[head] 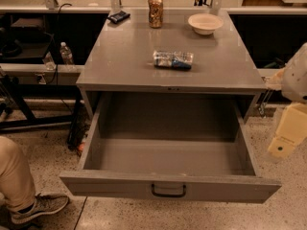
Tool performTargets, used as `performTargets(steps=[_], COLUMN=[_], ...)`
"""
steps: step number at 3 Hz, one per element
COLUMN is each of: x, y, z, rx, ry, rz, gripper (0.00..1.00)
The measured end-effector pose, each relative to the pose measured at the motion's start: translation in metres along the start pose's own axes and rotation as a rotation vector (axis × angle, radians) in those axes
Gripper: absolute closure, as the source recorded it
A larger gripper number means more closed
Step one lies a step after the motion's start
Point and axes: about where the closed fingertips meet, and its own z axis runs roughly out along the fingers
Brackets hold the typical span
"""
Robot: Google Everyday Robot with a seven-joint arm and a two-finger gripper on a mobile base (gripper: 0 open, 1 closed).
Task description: Close top drawer
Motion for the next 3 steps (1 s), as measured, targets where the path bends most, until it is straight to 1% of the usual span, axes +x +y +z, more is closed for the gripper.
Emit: performTargets(steps=[1, 2, 3], x=[0.022, 0.042, 0.055], y=[0.023, 0.050, 0.072], z=[0.022, 0.048, 0.066], rx=[-0.056, -0.120, -0.161], ry=[0.046, 0.115, 0.148], rz=[0.097, 0.198, 0.268], gripper=[0.00, 0.00, 0.14])
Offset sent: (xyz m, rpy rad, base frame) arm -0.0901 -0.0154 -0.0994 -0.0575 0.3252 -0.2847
